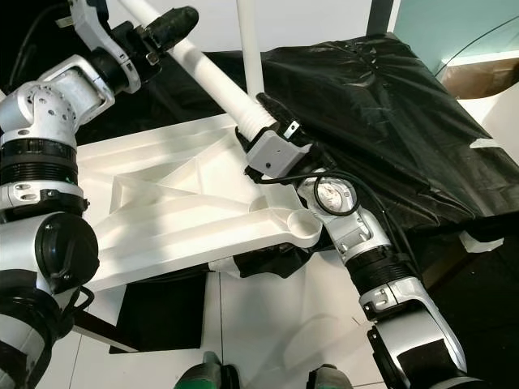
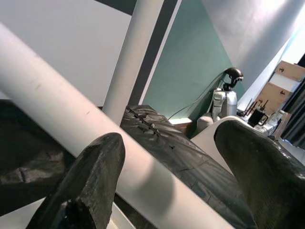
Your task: Building children table
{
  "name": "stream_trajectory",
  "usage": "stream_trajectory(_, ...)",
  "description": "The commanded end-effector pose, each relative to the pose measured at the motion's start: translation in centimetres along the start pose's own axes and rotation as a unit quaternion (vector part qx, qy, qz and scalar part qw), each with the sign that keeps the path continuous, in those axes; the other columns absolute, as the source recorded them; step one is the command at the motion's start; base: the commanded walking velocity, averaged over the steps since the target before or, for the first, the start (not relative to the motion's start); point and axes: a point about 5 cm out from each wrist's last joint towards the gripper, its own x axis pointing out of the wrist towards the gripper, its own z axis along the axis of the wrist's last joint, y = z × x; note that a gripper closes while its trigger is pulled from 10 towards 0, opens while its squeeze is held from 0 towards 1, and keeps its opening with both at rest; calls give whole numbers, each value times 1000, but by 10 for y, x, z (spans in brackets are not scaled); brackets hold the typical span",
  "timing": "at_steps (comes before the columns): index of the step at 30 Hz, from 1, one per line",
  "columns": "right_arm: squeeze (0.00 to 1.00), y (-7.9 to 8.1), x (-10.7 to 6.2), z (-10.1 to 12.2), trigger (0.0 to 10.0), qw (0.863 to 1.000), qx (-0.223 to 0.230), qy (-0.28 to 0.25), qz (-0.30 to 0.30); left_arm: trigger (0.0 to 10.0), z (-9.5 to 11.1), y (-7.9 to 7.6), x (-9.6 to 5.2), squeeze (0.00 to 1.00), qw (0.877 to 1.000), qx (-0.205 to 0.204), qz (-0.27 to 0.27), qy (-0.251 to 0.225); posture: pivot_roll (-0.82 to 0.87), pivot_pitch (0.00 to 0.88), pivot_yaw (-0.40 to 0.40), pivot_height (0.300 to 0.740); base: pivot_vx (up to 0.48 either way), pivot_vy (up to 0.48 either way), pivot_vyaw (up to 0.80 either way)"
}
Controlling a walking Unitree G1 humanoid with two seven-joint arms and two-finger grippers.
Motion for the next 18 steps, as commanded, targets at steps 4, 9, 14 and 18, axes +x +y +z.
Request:
stream_trajectory(4,0,-4,2,7,10000,1000,-7,-17,-19,10000,-2,7,-8,0,1000,13,16,15,-23,2,107,740,0,0,0)
stream_trajectory(9,0,-2,4,13,10000,999,-11,-33,-11,10000,-15,7,-6,0,999,17,21,37,-22,3,109,740,0,0,0)
stream_trajectory(14,0,2,4,16,10000,999,-18,-39,-8,10000,-30,8,-1,0,997,16,30,63,-25,6,113,740,0,0,0)
stream_trajectory(18,0,4,3,17,10000,999,-19,-41,-4,10000,-36,6,2,0,997,1,27,68,-26,9,118,740,0,0,0)
